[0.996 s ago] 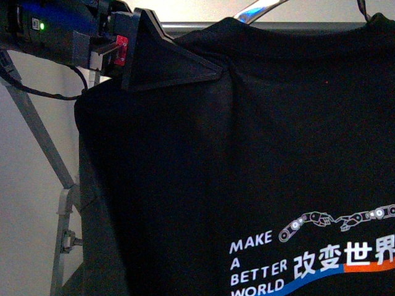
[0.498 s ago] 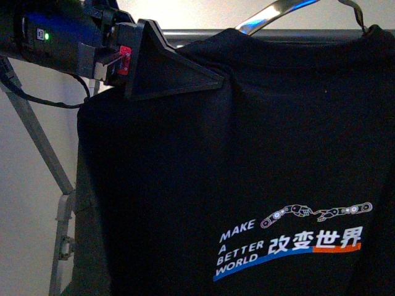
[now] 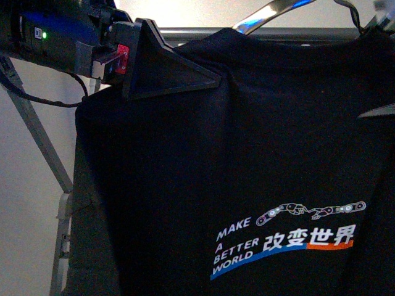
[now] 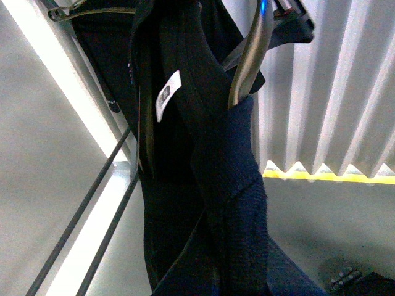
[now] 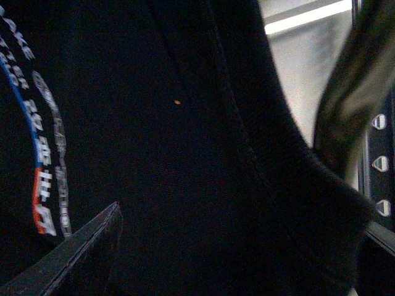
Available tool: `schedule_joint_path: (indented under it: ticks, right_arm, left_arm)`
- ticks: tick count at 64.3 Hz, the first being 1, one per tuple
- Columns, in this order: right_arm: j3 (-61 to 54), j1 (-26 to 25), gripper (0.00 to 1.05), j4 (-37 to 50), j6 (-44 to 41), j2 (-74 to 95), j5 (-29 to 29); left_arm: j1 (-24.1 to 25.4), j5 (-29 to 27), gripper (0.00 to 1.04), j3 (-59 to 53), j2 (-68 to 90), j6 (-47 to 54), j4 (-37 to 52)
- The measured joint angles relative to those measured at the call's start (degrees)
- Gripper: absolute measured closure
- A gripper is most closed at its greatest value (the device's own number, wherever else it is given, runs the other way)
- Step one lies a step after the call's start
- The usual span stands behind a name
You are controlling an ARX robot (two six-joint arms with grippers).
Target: Hang clothes on hanger
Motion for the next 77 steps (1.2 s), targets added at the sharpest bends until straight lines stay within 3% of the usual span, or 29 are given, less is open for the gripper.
schedule_joint_path:
  ticks: [17, 31, 38, 52, 60, 77]
  right_arm:
    - [2.73, -0.09, 0.09, 3.85, -0.24, 5.84, 0.09]
    - [1.84, -0.20, 0.40, 7.69, 1.51, 5.42, -1.49]
    - [-0.37, -1.22, 0.63, 9.29, 1.57, 4.17, -2.69]
    - [-2.10, -3.67, 0.90, 9.84, 0.70, 3.04, -5.09]
    - [-2.86, -5.07, 0.94, 9.84, -0.96, 2.19, -6.67]
    - [-5.27, -9.84, 0.95, 9.44, -0.81, 1.22, -7.72]
  left_arm:
    - [0.22, -0.39, 1.00, 0.00, 0.00, -0.44, 0.00]
    - [0.22, -0.42, 1.00, 0.00, 0.00, -0.68, 0.00]
    - [0.17, -0.39, 1.00, -0.02, 0.00, -0.66, 0.00]
    - [-0.24, -0.46, 1.00, -0.02, 0.00, -0.07, 0.00]
    - [-0.48, -0.42, 1.00, -0.02, 0.00, 0.26, 0.20]
    - [-0.13, 0.61, 0.61, -0.02, -0.52, 0.22, 0.26]
